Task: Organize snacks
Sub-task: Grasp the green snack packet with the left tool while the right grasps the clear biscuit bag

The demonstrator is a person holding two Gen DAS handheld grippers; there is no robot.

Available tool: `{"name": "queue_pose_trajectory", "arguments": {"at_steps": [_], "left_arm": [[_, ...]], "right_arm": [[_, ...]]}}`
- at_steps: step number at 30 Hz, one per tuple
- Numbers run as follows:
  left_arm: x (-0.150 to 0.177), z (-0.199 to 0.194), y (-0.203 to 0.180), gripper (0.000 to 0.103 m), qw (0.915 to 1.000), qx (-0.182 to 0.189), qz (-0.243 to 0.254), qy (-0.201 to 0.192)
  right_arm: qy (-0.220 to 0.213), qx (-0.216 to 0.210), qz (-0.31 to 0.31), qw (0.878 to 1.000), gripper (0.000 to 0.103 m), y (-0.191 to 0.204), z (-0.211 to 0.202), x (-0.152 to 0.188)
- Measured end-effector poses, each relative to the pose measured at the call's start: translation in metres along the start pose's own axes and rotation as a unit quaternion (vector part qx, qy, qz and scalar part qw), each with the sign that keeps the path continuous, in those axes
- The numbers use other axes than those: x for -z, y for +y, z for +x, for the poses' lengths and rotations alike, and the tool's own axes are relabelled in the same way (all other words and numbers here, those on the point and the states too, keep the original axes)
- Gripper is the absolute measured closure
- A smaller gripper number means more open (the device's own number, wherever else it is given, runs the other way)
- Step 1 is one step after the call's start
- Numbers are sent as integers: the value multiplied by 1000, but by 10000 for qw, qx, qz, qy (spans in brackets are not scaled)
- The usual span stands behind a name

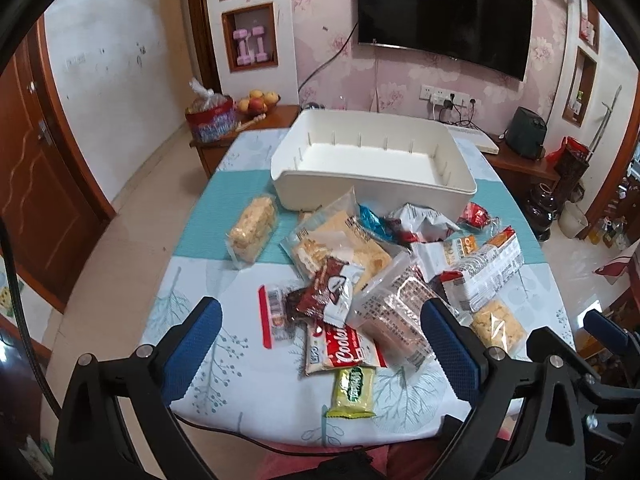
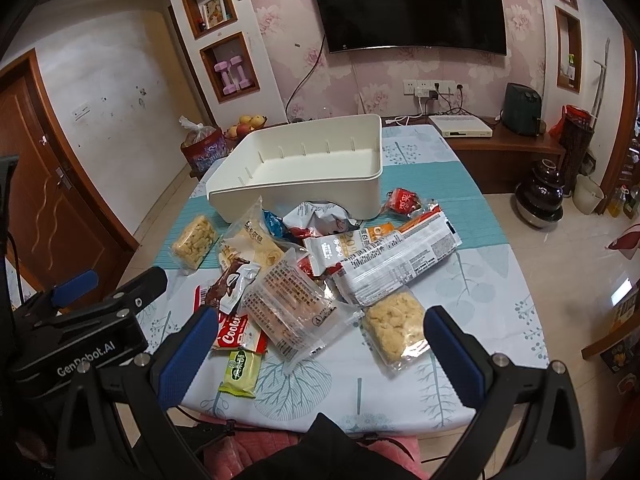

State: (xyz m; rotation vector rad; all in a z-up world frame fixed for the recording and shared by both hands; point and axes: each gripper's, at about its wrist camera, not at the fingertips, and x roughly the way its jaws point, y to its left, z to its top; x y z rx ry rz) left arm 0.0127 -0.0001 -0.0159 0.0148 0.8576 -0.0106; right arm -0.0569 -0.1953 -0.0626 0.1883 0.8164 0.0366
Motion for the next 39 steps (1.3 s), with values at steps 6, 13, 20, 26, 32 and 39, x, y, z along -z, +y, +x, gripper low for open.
{"name": "queue_pose_trajectory", "arguments": {"at_steps": [6,13,20,26,32,39], "left_arm": [[0,14,5,4,9995,-16,-105,288],[7,32,12,4,9981,76,-15,616],[23,56,6,4,9929,130,402,1116],[36,82,1,4,9849,296,536,1619],[46,112,-4,4,9721,498,561,2220],[58,141,-13,6,9563,622,579,2796]], "right_arm": [[118,-64,183,9997,0,-8,5,3],[185,-177,155,9996,0,-11,14,4],[64,-183,-456,9988,0,-5,28,6],[-154,6,-1284,9916,0,4,41,12],[-181,-212,-1963,9802,1,10,55,16],[-38,-436,-2722,9613,1,22,77,22]]}}
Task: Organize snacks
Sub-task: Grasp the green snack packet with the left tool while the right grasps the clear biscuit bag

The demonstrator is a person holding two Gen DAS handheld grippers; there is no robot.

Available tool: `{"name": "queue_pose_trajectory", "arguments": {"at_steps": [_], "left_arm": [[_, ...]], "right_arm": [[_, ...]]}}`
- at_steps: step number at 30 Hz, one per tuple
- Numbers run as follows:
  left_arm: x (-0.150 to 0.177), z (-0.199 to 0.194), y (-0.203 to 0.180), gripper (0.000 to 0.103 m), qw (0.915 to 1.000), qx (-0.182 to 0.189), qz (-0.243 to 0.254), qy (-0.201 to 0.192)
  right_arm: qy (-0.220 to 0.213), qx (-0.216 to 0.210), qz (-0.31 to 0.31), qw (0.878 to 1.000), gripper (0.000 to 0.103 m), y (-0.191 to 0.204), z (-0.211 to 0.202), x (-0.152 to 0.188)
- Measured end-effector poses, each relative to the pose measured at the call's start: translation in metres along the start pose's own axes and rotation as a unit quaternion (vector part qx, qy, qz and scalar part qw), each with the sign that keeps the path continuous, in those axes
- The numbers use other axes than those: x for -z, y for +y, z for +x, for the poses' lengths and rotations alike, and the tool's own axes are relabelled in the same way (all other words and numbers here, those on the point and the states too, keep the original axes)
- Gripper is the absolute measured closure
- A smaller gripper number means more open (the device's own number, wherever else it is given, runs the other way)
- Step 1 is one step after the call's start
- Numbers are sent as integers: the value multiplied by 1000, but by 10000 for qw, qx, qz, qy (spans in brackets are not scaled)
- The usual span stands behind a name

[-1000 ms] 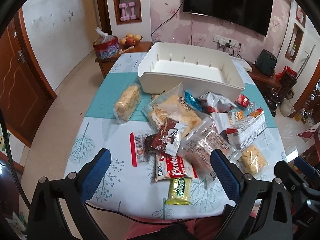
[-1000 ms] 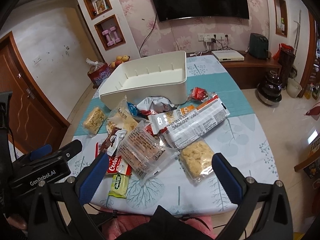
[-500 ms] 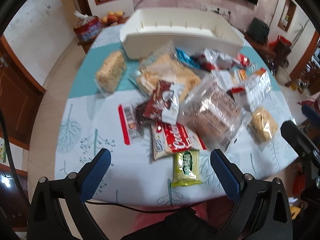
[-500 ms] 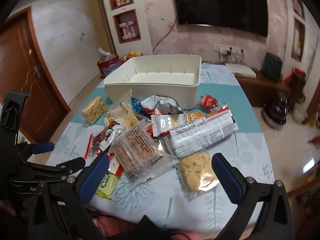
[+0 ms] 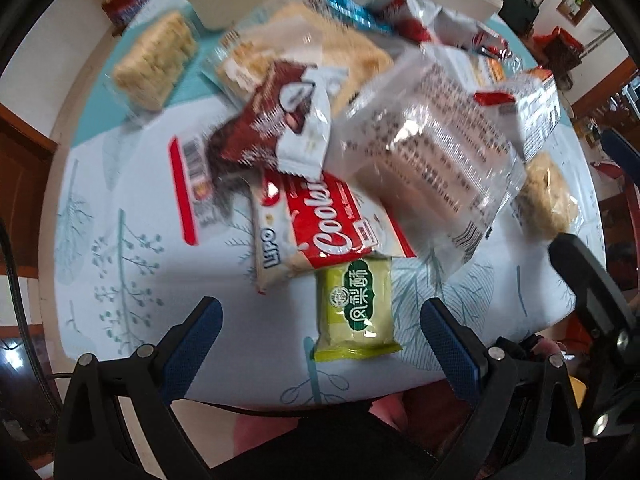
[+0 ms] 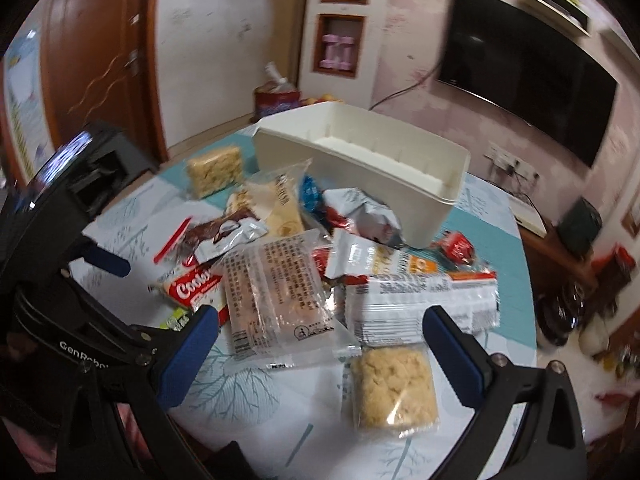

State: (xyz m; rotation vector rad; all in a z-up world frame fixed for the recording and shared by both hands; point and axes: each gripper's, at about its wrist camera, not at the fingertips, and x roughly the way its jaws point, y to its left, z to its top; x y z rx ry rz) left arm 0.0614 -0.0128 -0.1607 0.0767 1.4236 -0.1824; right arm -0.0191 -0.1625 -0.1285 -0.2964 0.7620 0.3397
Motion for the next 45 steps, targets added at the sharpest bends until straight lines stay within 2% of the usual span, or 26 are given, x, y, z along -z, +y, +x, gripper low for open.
{"name": "queue_pose_trajectory", "arguments": {"at_steps": [6,8,12,16,18,20,22,29,37,45], "left_arm": [[-4,21,0,20,9996,-4,-62,260],[-6,26,0,29,9995,27,-101,311],[-12,39,6,33,9993,66,-217,304],[-14,42,5,39,9994,60,-222,257],[-18,39,7,46,9995,86,-205,227],[-20,35,4,60,9995,130,-195,193],[-26,35,6,67,9994,216,-187,172],[-29,35,7,68,9992,273,-232,180],[-7,31,22,68,9985,412,-262,247],[6,12,41,68,9983,534,-111,215]], "right_arm": [[177,-362,-227,9989,1,4,21,2],[239,-457,-306,9982,2,6,28,2],[396,-796,-415,9952,9,8,44,1],[501,-906,-437,9937,9,7,55,-1],[569,-973,-471,9925,9,7,61,-1],[627,-997,-532,9916,11,8,65,-1],[689,-1035,-598,9904,16,12,70,0],[740,-1047,-570,9901,20,16,79,1],[754,-1077,-437,9904,33,16,76,3],[858,-1151,-317,9891,35,21,63,6]]}}
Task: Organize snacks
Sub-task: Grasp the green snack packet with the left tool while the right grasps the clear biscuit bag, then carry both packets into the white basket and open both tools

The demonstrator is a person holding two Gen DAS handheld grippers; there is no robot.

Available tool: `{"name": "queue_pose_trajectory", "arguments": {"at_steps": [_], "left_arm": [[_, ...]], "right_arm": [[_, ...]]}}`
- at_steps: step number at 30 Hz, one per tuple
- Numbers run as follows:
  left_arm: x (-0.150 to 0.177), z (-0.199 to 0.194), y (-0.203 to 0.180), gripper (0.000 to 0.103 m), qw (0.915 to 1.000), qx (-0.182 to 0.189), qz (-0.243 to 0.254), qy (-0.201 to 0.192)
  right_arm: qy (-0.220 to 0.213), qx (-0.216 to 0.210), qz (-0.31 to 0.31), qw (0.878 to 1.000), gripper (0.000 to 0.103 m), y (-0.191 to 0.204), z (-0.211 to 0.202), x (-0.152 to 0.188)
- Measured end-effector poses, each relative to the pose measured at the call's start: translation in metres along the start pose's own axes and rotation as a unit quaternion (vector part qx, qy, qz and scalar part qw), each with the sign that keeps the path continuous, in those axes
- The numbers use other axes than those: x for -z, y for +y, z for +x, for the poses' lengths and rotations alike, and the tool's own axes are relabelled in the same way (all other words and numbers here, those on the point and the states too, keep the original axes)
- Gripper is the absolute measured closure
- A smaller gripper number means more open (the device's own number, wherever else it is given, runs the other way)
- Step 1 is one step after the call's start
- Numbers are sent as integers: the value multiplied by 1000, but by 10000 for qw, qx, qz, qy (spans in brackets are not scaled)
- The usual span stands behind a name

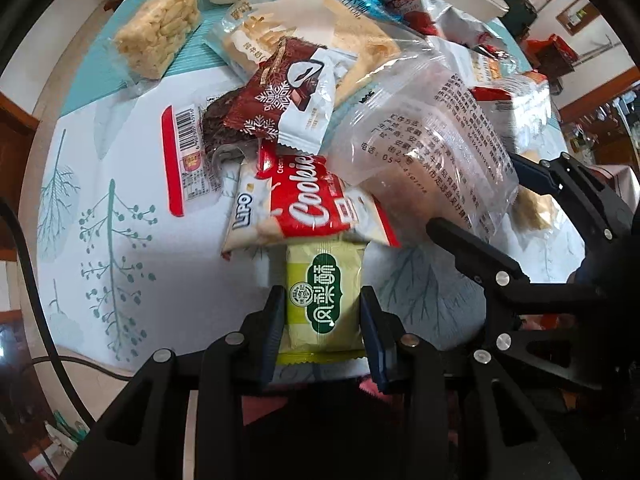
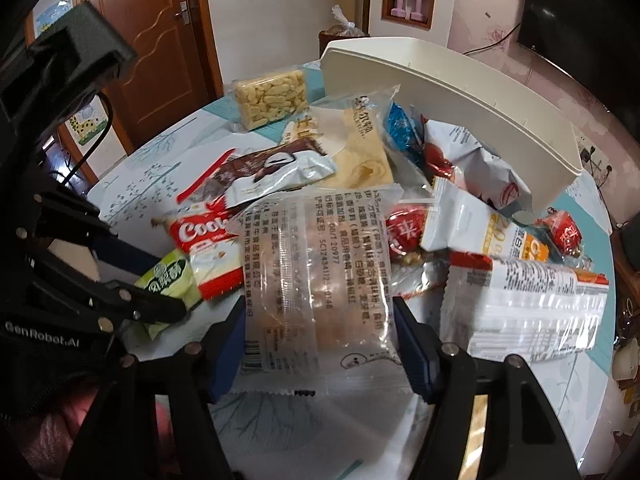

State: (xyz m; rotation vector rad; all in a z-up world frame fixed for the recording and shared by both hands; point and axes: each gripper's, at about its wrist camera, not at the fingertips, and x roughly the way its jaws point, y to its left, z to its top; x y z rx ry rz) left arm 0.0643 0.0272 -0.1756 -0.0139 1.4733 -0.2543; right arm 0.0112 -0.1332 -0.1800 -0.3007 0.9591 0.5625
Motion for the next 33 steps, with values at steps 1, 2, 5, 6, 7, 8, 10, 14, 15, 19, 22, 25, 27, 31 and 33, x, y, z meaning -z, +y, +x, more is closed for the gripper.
{"name": "queue_pose_trajectory", "arguments": {"at_steps": [1,2,5,6,7,8,10,14,15,19,22,25,27,31,33], "left_arm": [[1,-3,1,68,10000,7,42,-10],[1,-7,2,68,10000,5,86,-26],[3,-21,7,68,9997,-18,230,-82],[4,-28,9,68,9995,-58,294,-127],[3,-34,9,68,9992,-82,347,-156],[3,-39,10,68,9991,-74,381,-167],[5,-58,9,68,9989,118,402,-195],[-3,-88,11,68,9968,69,560,-571],[-8,-96,11,68,9958,48,583,-703],[-35,-114,1,68,9914,-58,628,-1143],[-59,-127,-7,68,9872,-44,589,-1480],[-83,-136,-10,68,9819,-5,544,-1813],[-103,-142,-15,68,9775,74,545,-2039],[-139,-146,-23,68,9683,139,624,-2416],[-159,-144,-29,68,9636,211,677,-2579]], "right_arm": [[-19,-10,39,10000,35,1,-2,0],[-41,-21,94,9999,35,2,-6,1],[-110,-16,170,9998,35,3,-16,1],[-154,-5,213,9997,35,3,-22,2],[-167,0,233,9996,35,3,-24,1],[-191,11,269,9995,35,2,-28,1],[-231,77,315,9992,35,1,-38,-1],[-365,198,392,9984,35,-3,-55,-8],[-415,215,441,9979,35,-6,-60,-12],[-606,385,559,9959,35,-17,-74,-26],[-828,510,695,9928,35,-30,-85,-40],[-1043,679,835,9887,35,-45,-91,-56],[-1159,813,935,9855,35,-56,-93,-67],[-1390,1052,1032,9793,35,-79,-93,-87],[-1501,1163,1059,9761,35,-88,-90,-96]]}}
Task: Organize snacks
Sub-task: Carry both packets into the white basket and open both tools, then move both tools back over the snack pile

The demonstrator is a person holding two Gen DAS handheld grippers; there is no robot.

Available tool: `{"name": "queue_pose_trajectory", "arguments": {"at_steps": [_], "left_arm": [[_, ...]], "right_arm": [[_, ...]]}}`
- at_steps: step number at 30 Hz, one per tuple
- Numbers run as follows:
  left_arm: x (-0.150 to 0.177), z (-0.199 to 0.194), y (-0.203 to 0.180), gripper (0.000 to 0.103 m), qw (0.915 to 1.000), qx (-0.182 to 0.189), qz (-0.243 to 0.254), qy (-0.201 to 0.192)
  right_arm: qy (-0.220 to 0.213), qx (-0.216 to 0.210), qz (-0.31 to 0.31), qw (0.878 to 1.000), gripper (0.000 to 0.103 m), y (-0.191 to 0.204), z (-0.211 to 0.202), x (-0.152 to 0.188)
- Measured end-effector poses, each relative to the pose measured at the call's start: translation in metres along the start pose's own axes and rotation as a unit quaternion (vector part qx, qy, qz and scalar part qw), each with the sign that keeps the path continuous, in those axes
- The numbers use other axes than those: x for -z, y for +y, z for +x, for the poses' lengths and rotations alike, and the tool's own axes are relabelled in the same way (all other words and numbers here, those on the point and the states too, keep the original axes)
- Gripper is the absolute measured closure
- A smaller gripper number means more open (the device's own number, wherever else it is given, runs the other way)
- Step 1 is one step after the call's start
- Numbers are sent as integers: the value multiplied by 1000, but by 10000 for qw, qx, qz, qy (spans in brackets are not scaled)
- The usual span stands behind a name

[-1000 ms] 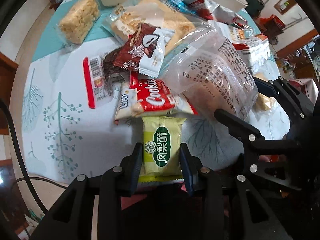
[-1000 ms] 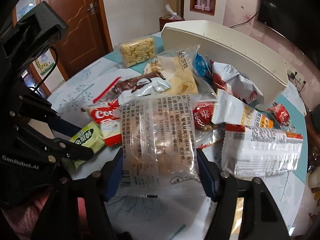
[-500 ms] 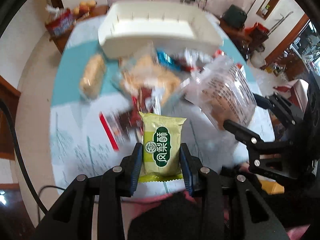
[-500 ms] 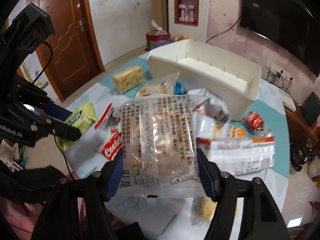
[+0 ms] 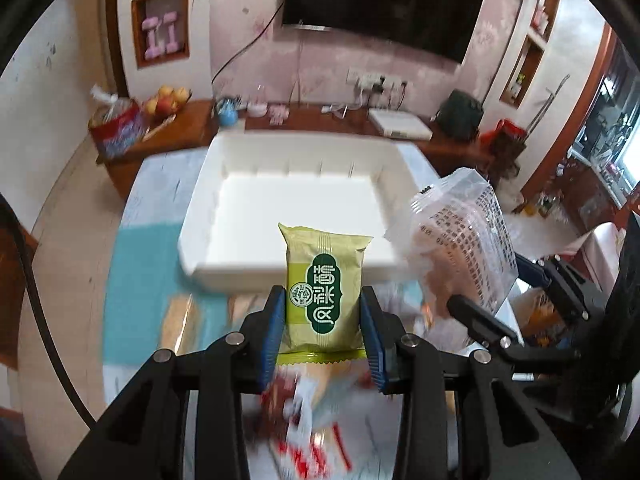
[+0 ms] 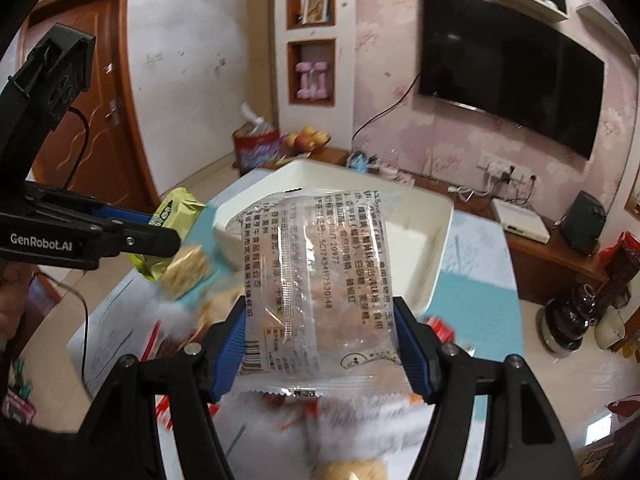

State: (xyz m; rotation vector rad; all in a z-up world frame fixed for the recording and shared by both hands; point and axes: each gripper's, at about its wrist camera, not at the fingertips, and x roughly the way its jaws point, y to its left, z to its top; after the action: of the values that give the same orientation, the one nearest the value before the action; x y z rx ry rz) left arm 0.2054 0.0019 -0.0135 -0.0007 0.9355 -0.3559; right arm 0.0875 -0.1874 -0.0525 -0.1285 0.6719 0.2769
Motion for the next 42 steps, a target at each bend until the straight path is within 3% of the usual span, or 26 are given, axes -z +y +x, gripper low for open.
{"name": "queue_pose_trajectory", "arguments": {"at_steps": [10,18,20,21,22,23,27,34,42], "left_arm": [[-51,74,12,68,9984,213,-71,-528],[-61,123,45,68,9973,3,-631,-377],[-62,128,49,57,9969,-95,-699,-354],[-61,128,51,50,9965,-131,-738,-380],[-61,127,52,36,9961,-140,-762,-421],[-61,125,53,31,9958,-148,-771,-470],[-58,108,50,31,9963,-215,-616,-563],[-42,65,42,31,9963,-400,-508,-572],[-1,3,41,31,9957,-572,-485,-538]], "right_arm": [[-411,375,3,9985,35,-26,57,-24],[-516,328,43,9981,32,-36,92,-25],[-521,359,10,9980,31,-35,96,-24],[-534,385,-16,9978,30,-34,97,-23],[-577,408,-40,9975,30,-35,97,-23],[-700,472,-81,9964,30,-33,95,-23],[-824,495,-39,9954,21,-31,83,-26],[-693,636,28,9956,21,-30,58,-29],[-737,805,440,9931,21,-25,3,-20]]}}
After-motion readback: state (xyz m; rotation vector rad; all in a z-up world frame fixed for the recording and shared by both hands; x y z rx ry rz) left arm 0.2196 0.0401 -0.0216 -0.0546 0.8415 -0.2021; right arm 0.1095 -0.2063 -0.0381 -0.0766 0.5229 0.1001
